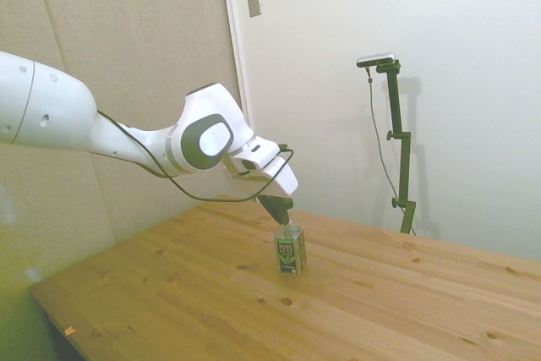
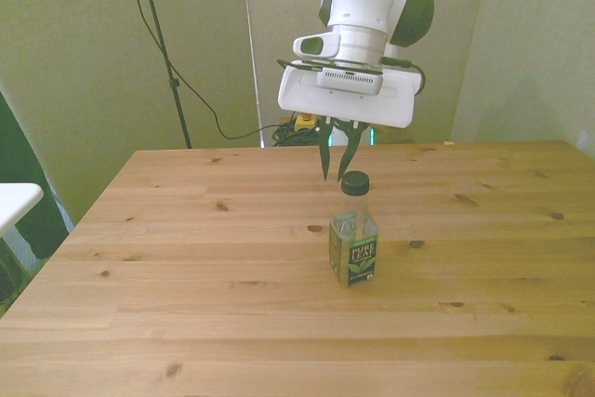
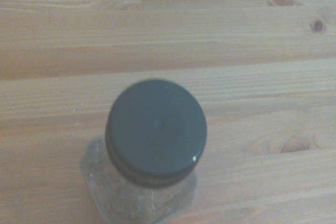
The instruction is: Knock down the bottle
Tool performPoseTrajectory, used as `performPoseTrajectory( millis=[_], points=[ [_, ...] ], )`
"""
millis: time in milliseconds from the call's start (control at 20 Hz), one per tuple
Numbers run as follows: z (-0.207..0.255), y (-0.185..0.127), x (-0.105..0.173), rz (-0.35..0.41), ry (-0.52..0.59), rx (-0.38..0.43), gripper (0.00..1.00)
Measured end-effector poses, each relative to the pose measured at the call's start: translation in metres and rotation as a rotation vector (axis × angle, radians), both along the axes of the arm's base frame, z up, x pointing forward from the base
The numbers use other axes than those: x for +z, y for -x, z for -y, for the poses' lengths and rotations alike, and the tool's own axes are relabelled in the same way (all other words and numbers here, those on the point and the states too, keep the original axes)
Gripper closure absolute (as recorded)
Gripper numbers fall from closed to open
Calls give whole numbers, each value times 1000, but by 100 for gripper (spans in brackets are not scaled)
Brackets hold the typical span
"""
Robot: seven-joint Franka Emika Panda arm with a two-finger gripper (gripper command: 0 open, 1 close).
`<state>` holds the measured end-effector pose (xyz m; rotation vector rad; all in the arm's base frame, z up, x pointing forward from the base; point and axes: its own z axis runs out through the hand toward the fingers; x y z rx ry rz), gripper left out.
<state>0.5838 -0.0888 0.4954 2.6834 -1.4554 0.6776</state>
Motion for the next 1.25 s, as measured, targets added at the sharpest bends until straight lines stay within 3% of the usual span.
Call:
performPoseTrajectory(
  millis=[700,1250],
  points=[
    [-56,-80,-15,43,21,-88,100],
    [-52,-108,-35,66,44,-136,100]
  ],
)
